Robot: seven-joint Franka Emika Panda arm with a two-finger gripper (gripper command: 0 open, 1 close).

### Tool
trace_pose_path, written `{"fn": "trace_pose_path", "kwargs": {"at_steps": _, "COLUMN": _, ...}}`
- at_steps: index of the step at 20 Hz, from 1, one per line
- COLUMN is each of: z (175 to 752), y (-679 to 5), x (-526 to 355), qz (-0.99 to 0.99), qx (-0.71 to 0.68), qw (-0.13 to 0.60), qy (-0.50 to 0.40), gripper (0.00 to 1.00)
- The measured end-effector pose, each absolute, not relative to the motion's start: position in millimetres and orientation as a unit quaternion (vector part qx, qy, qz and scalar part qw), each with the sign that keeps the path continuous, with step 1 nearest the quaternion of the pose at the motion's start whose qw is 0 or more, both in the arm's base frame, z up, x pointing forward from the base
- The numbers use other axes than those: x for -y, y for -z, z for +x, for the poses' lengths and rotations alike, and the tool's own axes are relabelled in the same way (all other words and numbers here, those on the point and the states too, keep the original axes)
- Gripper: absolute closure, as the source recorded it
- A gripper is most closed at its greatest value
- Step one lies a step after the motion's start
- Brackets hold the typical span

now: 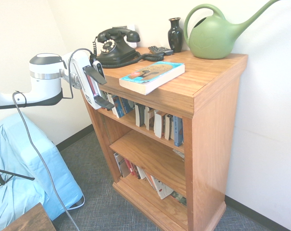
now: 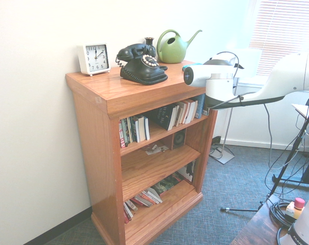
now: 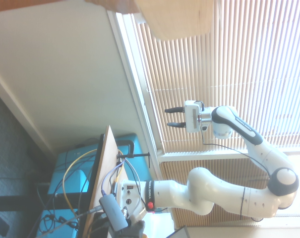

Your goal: Organize the shelf

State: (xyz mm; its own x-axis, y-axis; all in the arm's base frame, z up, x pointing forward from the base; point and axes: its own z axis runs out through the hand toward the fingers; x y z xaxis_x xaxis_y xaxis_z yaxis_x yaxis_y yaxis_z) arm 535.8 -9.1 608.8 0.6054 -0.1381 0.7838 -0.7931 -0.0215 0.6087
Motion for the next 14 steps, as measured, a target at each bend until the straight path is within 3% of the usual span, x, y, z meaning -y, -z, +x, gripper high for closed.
{"fn": "trace_pose_path", "kwargs": {"at_steps": 14, "z": 584.6, "y": -603.3, "x": -0.1, "qz": 0.659, "qx": 0.356, "qw": 0.594, "qy": -0.293, "gripper": 0.00}}
